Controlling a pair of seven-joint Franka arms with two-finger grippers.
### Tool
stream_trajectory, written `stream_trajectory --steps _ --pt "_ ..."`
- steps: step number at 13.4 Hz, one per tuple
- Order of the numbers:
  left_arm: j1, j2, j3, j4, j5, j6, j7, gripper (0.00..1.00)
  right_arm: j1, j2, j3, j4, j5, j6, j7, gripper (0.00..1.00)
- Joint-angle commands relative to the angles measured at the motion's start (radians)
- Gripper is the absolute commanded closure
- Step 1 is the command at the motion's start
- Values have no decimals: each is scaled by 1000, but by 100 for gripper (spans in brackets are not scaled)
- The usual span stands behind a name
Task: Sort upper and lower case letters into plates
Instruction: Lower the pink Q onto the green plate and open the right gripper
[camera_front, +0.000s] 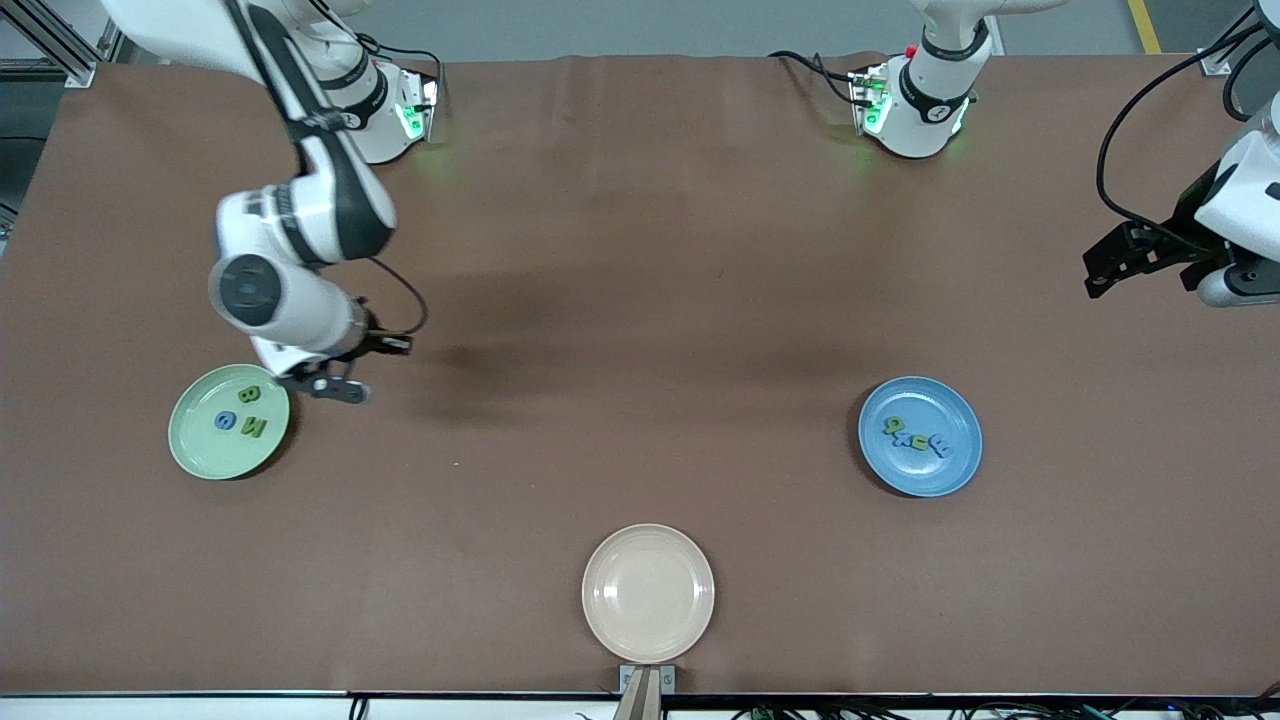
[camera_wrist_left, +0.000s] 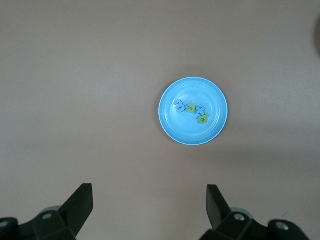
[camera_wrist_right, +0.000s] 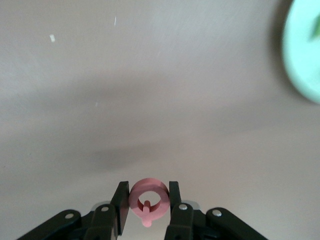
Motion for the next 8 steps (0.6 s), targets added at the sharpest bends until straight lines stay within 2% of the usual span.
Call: stream_trajectory --steps 1,4,8 --pt "6 -20 2 -4 -19 -16 3 0 -143 15 8 37 -7 2 -234 88" --pt "6 -21 2 -4 -17 -24 0 0 -243 88 8 71 -38 83 -389 88" --pt "5 -21 1 -4 -17 -24 0 0 -326 197 8 71 -44 212 -480 88"
